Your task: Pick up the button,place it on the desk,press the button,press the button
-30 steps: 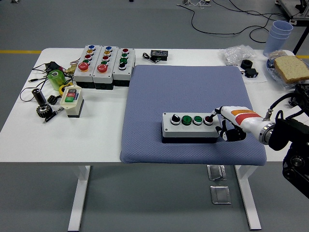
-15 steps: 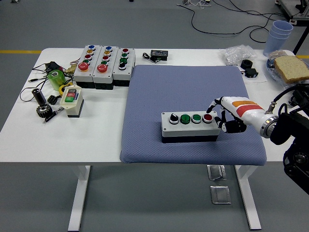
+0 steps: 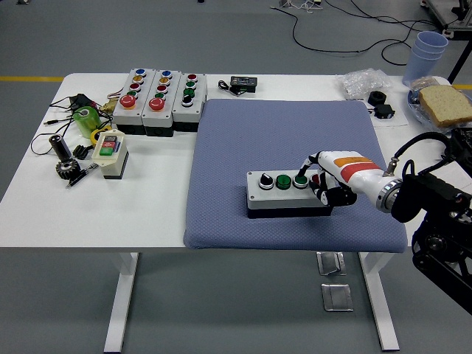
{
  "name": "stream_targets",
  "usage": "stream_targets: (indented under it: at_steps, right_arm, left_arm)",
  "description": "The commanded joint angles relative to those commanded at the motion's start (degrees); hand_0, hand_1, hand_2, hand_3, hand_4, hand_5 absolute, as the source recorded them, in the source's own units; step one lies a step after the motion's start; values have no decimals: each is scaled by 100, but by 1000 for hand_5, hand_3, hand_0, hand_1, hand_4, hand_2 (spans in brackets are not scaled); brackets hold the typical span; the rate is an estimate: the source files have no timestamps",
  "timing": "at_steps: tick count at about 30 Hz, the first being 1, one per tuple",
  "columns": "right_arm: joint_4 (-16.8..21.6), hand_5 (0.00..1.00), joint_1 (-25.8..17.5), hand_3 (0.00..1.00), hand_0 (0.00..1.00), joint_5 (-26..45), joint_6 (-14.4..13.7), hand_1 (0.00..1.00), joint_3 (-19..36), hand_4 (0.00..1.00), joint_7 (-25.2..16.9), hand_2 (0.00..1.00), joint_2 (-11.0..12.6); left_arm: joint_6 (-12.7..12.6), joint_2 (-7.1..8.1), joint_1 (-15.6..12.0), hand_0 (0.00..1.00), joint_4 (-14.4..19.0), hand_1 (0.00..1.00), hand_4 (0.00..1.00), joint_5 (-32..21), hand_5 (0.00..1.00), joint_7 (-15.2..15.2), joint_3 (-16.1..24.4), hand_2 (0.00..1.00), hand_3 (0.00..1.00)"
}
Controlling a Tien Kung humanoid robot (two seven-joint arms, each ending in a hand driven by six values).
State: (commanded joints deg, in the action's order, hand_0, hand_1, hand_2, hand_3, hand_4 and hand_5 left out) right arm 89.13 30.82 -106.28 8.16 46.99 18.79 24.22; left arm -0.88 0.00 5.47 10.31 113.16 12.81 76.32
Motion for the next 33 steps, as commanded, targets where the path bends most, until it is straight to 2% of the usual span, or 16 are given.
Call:
stream_targets:
  at_steps: [5,17,21,25,26,27,31,32,33]
  right_arm:
    - [-187,52,-7,657,129,57,-14,2,-87,483,-5,232,-43]
    - [-187,54,-79,654,129,53,-24,2,-151,479,-10,231,-43]
    - [-113,53,-119,655,129,44,-187,2,15,477,-54,231,-43]
    - [-81,53,-180,655,129,197,-642,2,252,477,-132,231,-49]
    - [-97,58,-210,714,217,299,-859,57,330,534,-175,301,-55]
    - [-117,58,-243,714,217,457,-1098,57,404,534,-227,301,-61]
    - [-230,58,-334,714,217,1102,-1720,57,582,534,-411,301,-101]
    - [-277,290,-365,879,505,1363,-1910,389,637,719,-503,520,-121]
    - [-307,290,-399,879,505,1617,-2049,389,688,719,-587,520,-135]
  left_arm:
    - [15,0,-12,658,0,642,334,55,849,7,17,662,564]
    - [27,0,-69,657,0,642,332,125,850,19,43,662,564]
    - [29,0,-84,657,0,641,332,140,849,21,42,662,564]
    - [32,0,-90,657,0,641,332,154,849,20,39,662,564]
    - [32,0,-92,657,0,642,332,155,848,20,36,663,563]
    - [32,0,-94,657,0,642,332,154,848,19,34,663,563]
    - [30,0,-94,657,0,642,332,141,848,17,20,663,563]
    - [31,0,-90,657,0,641,332,135,848,16,11,662,563]
    - [31,0,-87,657,0,641,332,127,848,15,6,662,563]
